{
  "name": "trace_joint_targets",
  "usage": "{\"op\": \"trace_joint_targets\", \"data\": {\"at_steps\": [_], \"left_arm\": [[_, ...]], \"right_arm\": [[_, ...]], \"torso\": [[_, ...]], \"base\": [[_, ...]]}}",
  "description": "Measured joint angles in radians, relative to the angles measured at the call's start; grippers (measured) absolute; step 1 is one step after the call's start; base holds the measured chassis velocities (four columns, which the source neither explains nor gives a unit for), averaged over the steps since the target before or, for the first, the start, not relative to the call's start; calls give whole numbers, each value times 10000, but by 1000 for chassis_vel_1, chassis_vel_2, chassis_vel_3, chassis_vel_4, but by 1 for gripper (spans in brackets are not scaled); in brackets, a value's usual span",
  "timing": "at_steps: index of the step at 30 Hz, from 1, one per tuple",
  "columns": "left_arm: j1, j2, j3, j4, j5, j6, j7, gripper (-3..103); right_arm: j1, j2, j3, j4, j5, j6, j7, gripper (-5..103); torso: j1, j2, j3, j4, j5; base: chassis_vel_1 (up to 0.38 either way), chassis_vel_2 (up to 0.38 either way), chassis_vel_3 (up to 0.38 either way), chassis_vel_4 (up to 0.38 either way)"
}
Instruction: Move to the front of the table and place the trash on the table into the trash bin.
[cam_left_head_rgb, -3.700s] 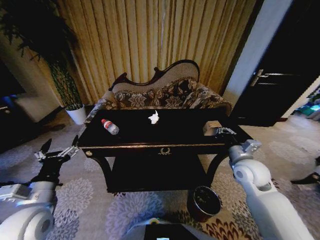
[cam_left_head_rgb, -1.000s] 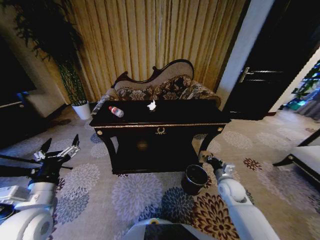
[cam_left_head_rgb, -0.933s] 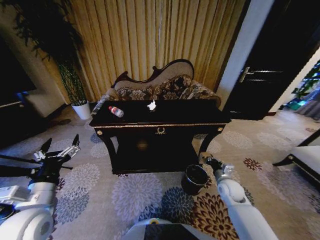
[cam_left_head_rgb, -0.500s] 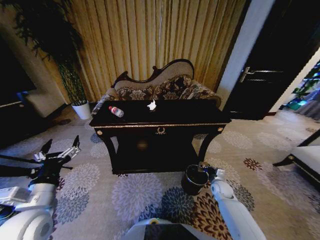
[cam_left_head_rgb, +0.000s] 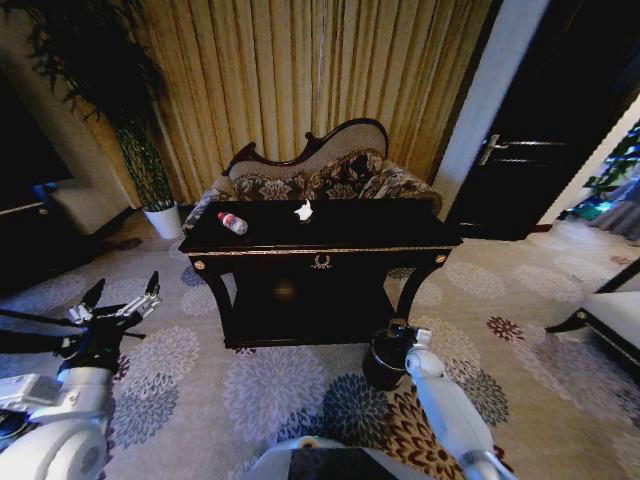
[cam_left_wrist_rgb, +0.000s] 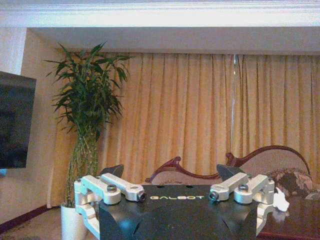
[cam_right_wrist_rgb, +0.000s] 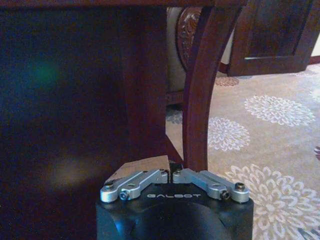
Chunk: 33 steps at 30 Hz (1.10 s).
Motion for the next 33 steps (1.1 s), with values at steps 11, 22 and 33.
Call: {"op": "trace_joint_targets", "data": {"at_steps": [11,22,33], "left_arm": [[-22,-9,26,2,-4,-1,13,100],[40,-6,-61,3,-58,-39,30,100],[34,-18,2,3,-56,-50,32,100]], "right_arm": [[0,53,167,-223,-507,56,-224,8],[12,185,208,-94,-534,61,-226,51],[13,95,250,-80,-512,61,-213,89]], "torso": [[0,0,-1,-1,0],[0,0,-1,0,-1],[-1,0,-1,-1,0]], "base": [[0,0,0,0],[0,0,0,0],[0,0,0,0]]}}
